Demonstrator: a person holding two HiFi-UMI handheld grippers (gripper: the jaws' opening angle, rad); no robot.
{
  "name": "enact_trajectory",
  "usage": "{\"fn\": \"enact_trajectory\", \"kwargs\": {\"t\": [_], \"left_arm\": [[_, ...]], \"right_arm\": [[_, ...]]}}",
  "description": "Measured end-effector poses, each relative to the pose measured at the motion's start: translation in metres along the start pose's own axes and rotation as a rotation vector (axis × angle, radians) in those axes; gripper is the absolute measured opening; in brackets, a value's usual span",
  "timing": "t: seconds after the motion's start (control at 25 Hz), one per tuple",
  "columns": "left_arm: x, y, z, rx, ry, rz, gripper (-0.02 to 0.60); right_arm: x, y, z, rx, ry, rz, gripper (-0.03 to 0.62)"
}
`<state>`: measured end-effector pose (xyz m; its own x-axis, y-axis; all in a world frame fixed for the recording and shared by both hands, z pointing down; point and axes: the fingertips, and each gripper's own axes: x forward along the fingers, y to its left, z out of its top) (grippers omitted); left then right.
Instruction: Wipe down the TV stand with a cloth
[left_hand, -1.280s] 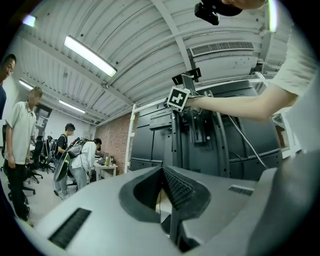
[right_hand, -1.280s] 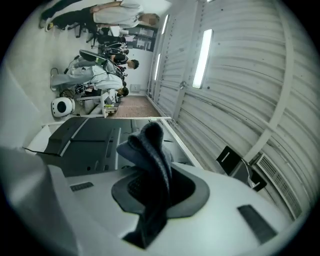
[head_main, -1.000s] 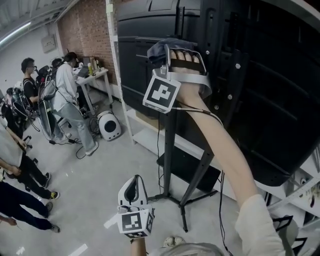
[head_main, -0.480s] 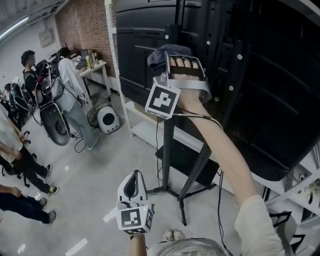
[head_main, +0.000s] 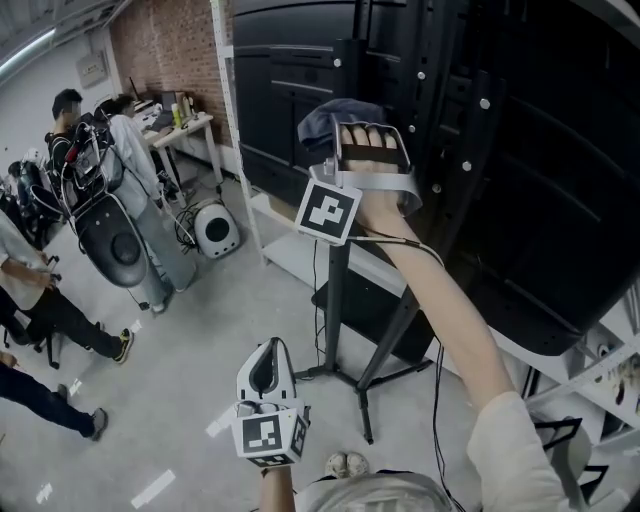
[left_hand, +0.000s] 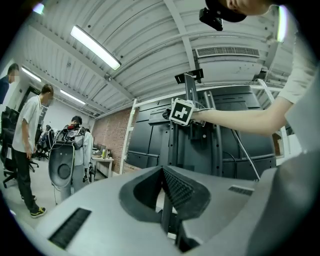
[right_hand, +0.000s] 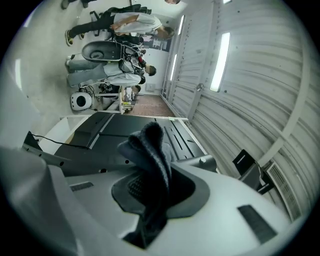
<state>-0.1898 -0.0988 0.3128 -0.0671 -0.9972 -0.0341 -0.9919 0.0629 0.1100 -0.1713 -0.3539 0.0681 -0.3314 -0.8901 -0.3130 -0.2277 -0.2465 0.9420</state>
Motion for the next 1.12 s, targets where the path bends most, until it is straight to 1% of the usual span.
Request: {"fn": "enact_trajectory", "kwargs": {"t": [0.2,0.32,0.48,0.56,0.68,0.88,1.12], "left_arm": [[0.000,0.001,-0.011,-0.004,0.019,-0.001,0.014],[-0.003,-0.001,-0.018,-0.012,0.030,-0.007,0.014],[0.000,0.000,-0.017,-0.018,0.031,-0.009,0.014],[-0.001,0.003,-0.019,-0.022,0.033,-0.007,0.014],[-0.003,0.006,-0.028,-0.031,0.044,0.002,0.014],[-0.009,0.010,-0.039,-0.033,0.052,0.012,0.014],[-0.010,0.012,-0.031,-0.017,0.052,0.022,0.014]], "right_arm": [[-0.003,0.009,-0.002,-0.011,0.006,0.007,0.057],[-0.008,0.026,-0.003,-0.019,0.005,0.038,0.056],[-0.010,0.046,-0.005,-0.052,0.009,0.063,0.055],[-0.011,0.054,-0.005,-0.067,0.013,0.067,0.056],[-0.015,0.072,-0.007,-0.090,0.015,0.101,0.057],[-0.027,0.092,-0.007,-0.071,0.017,0.128,0.056],[-0.030,0.108,-0.009,-0.046,0.031,0.169,0.057]]}}
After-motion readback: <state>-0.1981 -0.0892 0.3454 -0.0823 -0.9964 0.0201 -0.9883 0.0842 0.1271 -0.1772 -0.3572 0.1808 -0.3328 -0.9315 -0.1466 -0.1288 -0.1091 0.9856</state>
